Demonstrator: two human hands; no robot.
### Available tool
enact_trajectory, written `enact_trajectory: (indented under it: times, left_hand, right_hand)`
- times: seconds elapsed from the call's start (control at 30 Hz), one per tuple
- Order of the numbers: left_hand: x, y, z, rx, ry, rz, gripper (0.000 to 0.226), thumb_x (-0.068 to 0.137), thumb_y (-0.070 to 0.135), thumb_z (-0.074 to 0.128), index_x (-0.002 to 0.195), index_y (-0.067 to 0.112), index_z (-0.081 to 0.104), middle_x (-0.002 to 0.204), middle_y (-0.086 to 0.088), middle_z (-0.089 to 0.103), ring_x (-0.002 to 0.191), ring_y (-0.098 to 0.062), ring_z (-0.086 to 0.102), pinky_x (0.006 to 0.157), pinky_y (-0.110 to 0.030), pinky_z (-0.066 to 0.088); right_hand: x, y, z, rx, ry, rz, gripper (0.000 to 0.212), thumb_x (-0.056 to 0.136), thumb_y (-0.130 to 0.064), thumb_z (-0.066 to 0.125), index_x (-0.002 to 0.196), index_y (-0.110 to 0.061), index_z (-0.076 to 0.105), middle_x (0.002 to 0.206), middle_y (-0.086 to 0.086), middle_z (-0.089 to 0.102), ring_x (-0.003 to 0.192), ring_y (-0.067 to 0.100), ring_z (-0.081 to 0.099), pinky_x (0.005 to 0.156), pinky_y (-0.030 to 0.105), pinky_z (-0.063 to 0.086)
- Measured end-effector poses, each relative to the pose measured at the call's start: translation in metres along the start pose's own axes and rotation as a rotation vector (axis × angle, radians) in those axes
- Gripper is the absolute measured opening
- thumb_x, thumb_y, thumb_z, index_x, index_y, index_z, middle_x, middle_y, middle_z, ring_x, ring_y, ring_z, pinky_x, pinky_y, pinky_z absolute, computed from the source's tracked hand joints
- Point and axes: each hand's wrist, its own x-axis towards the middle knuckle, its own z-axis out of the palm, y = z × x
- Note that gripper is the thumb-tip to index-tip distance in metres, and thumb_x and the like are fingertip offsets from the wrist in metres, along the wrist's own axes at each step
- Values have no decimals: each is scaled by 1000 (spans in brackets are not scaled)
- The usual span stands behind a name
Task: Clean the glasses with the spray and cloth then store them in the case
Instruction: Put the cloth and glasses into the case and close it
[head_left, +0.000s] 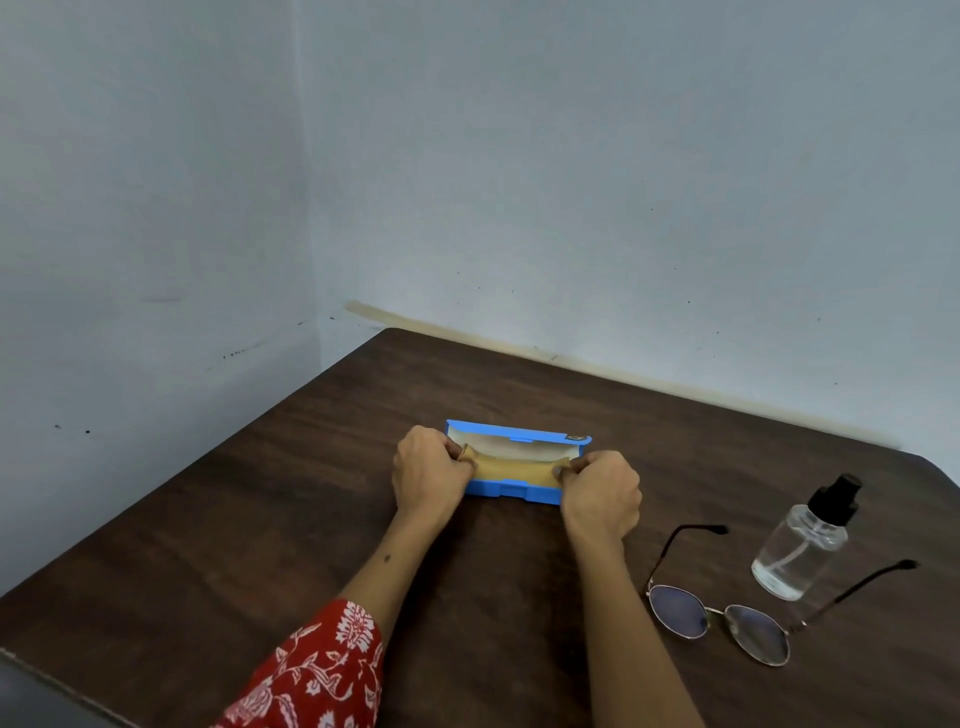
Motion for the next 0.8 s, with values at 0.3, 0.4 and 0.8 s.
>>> enact_trajectory:
  times: [0.3,0.4,0.8]
  left_hand:
    - [-3,3,0,-34,40,-10,21,73,7,74,79,19,58,87,6,57,81,-8,53,64,-21,42]
    - [-2,1,0,-45,46,-15,24,73,3,71,81,18,55,90,2,58,81,-9,54,60,-18,40]
    - [-33,9,-6,-188,144,92,24,83,12,63,105,16,53,109,-1,54,98,-14,53,83,-30,48]
  right_hand:
    - [-6,0,0,-50,24,-54,11,85,-17,67,96,-18,64,102,4,61,89,22,57,65,27,38]
    - [-7,0,-1,-48,34,-59,10,87,-14,63,95,-19,61,100,3,61,89,22,58,66,29,42]
    - [-52,-10,-21,-62,70,-194,34,94,-12,46,128,-11,48,130,7,47,112,27,53,78,35,43]
